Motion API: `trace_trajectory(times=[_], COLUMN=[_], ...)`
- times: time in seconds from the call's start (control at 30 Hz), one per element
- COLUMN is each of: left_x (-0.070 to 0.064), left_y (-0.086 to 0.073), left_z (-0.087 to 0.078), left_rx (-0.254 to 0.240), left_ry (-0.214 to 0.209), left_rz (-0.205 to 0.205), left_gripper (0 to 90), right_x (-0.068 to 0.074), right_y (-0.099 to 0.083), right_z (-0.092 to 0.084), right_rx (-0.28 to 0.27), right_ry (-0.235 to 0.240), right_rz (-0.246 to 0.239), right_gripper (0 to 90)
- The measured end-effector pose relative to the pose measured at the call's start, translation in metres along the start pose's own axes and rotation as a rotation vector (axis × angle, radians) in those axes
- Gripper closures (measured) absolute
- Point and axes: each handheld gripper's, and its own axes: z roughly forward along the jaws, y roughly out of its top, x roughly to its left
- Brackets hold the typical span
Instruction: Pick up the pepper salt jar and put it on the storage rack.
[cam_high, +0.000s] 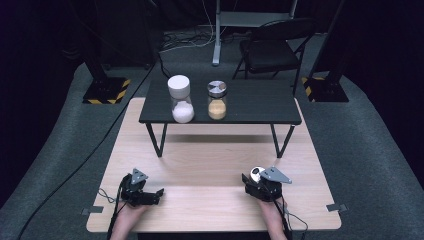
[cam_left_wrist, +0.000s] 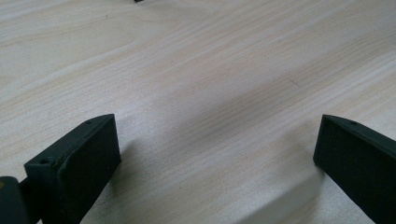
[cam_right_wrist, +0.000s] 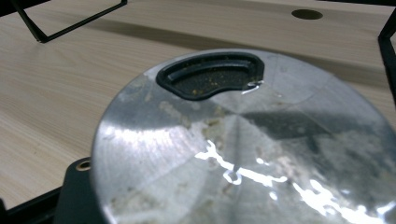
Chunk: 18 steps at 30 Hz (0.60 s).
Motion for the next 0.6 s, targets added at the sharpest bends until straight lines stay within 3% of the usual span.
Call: trace_trajectory(times=[0.6], left_x=[0.000], left_y=[0.000], left_z=[0.000], left_rx=[0.000], left_ry=[-0.001], left_rz=[0.001], left_gripper=[0.2], right_x=[-0.001], right_y=[0.018], right_z=[-0.012], right_rx=[-0.011], right_ry=[0.006], right_rz=[0.003], right_gripper=[30.4])
